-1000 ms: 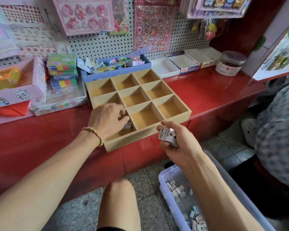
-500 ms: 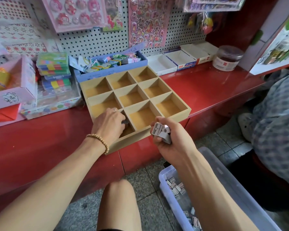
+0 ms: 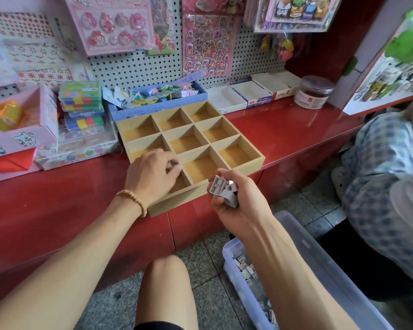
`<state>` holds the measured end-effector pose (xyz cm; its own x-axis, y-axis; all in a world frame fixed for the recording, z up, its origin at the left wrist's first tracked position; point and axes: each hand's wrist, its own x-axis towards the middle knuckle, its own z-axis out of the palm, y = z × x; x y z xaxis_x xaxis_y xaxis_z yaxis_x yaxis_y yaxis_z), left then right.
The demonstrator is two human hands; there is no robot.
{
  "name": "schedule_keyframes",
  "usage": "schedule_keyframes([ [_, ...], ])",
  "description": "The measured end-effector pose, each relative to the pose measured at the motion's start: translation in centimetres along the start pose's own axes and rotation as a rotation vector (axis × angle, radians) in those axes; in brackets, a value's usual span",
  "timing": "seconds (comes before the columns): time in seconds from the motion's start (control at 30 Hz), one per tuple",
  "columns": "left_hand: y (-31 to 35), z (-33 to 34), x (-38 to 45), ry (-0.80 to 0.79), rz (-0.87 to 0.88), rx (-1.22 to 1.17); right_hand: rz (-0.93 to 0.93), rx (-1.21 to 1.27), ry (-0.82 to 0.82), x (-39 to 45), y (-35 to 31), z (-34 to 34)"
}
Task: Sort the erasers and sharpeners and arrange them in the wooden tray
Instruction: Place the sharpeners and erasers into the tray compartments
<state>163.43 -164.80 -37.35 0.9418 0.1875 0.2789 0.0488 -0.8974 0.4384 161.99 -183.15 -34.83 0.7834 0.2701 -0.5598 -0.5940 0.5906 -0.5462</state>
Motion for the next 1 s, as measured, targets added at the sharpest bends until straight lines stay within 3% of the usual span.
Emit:
schedule_keyframes([
  [0.1, 2.3, -1.9, -2.4, -0.07, 0.009, -0.484, 0.017, -0.007, -0.017, -0.4, 0.3, 0.2],
  [0.17, 3.7, -2.9, -4.0, -0.184, 0.035, -0.626, 0.039, -0.01, -0.035, -0.4, 0.7, 0.3],
  [0.53, 10.6, -5.7, -7.7, -0.432, 0.212, -0.331, 0.171, -0.118, -0.214, -3.2, -0.6, -3.3],
  [0.7, 13.2, -5.6, -8.6, -0.374, 0.218, -0.203, 0.129, -0.094, -0.242, -5.1, -1.9, -4.8],
  [1.0, 12.3, -6.0, -9.1, -0.349, 0.046, -0.557, 0.149, -0.066, -0.272, -5.1, -0.7, -4.2],
])
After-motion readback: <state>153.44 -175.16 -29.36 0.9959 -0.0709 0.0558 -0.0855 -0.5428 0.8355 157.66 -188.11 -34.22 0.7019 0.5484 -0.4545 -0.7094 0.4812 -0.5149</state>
